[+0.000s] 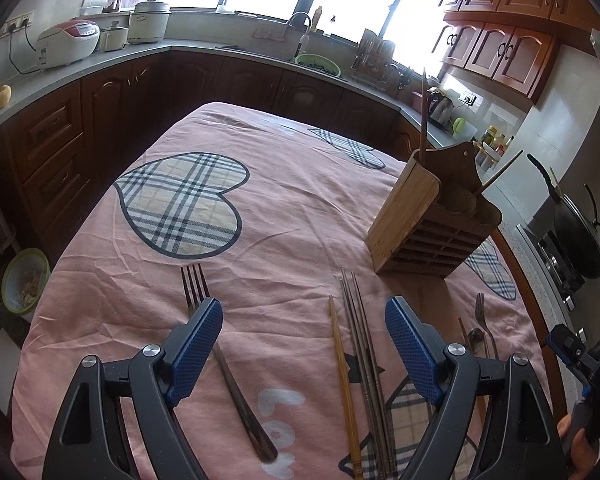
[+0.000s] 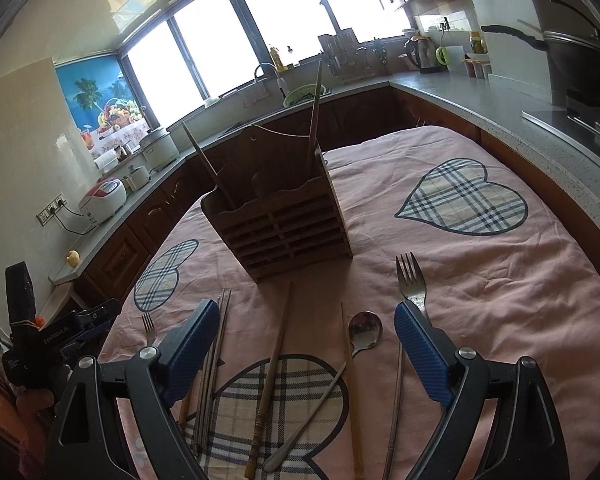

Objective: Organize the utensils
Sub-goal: 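Move both open grippers back down toward the remaining chopsticks, then close the left gripper on a wooden chopstick while the right gripper grasps another, then lift both held chopsticks and carry them above the wooden holder, then lower both chopsticks into the holder slots and open both grippers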

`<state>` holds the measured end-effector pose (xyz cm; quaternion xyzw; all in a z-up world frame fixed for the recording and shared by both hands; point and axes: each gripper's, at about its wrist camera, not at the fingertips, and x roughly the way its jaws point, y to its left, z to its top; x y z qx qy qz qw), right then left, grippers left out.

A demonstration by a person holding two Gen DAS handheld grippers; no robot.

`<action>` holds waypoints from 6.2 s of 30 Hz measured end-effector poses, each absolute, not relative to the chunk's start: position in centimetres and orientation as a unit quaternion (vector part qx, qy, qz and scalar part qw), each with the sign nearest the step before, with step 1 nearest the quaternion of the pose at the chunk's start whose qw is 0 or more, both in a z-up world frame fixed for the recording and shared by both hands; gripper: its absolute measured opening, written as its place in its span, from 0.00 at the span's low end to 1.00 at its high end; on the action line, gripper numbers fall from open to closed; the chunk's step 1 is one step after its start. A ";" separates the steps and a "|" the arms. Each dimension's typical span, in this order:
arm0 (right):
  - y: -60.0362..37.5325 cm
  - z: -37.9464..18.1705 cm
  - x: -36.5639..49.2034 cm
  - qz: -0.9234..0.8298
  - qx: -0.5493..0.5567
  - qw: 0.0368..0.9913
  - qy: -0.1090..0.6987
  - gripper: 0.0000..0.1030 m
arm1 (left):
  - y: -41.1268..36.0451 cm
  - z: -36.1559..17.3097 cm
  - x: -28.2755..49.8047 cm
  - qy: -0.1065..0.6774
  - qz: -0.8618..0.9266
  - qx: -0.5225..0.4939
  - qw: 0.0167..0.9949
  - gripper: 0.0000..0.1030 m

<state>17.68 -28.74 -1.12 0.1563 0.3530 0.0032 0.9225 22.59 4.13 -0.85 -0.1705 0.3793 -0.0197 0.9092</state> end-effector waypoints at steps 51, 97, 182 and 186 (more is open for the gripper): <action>-27.2 -10.6 27.8 0.039 0.022 0.856 0.515 0.05 | -3.6 -9.3 34.6 0.511 -0.056 -0.008 0.858 0.07; -27.2 6.0 18.1 0.037 0.088 0.949 0.301 0.04 | 3.0 7.4 18.4 0.340 -0.146 -0.120 0.921 0.03; -34.4 6.6 33.8 -0.004 0.176 0.968 0.177 0.04 | -3.1 1.5 38.9 0.190 -0.104 -0.182 0.959 0.03; -34.2 4.9 34.6 -0.001 0.178 0.964 0.196 0.04 | -4.3 0.7 41.1 0.210 -0.102 -0.175 0.956 0.03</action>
